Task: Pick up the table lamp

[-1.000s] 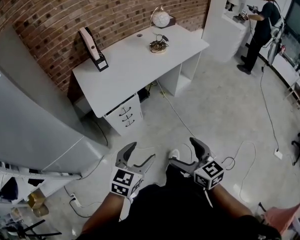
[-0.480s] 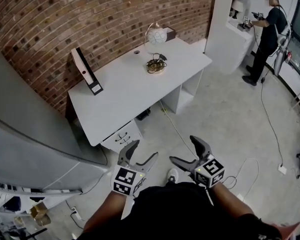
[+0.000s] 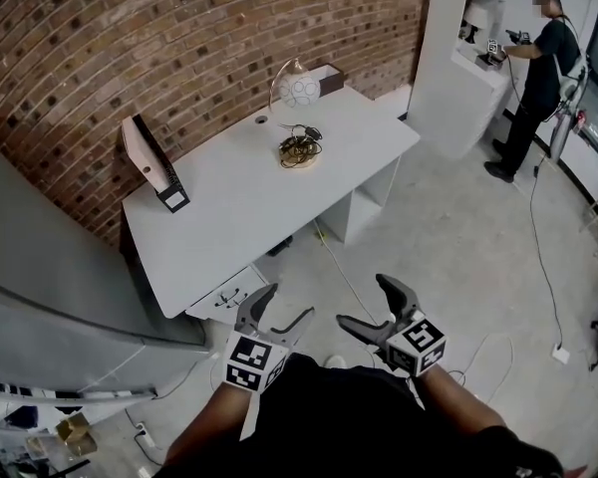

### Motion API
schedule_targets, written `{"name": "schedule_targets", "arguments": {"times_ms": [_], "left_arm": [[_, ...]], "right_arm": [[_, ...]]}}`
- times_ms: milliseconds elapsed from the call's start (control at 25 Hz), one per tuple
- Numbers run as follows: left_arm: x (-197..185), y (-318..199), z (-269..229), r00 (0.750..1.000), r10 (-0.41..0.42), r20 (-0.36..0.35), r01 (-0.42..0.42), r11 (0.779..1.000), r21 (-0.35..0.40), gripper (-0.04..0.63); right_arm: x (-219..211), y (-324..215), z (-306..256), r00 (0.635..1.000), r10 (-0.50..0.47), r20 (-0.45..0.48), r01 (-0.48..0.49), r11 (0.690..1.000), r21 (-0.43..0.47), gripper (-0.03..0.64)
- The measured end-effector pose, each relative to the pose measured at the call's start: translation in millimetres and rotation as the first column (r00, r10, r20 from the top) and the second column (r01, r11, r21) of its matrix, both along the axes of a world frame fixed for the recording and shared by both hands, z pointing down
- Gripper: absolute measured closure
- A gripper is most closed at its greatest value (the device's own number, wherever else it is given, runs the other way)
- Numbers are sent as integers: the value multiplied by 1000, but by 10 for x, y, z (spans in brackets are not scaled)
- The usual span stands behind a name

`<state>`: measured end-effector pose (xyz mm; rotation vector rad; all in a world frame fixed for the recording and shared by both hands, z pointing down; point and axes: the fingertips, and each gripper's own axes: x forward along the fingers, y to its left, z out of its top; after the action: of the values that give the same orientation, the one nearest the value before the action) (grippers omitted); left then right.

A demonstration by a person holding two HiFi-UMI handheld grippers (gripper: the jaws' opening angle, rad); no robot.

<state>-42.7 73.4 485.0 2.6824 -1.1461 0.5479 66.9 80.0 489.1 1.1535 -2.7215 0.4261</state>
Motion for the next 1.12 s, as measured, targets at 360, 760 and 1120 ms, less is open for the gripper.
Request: {"name": "schedule_targets", "arguments": {"times_ms": [360,760,1120], "left_arm": [[189,-287,110,1000,21,7,-21,999,-38,261],[376,-1160,193,999,46,-23,-47,998,-49,261],[342,-2277,152,999,28,-43,-30,999,-44,261]], "right_arm": [[183,-286,123,1000,-2,-7,2,999,-41,124],[428,-903,283,998,56,-23,-58,995,-79,127],[429,-2050,191,998,49,-44,-53,995,-84,130]]}}
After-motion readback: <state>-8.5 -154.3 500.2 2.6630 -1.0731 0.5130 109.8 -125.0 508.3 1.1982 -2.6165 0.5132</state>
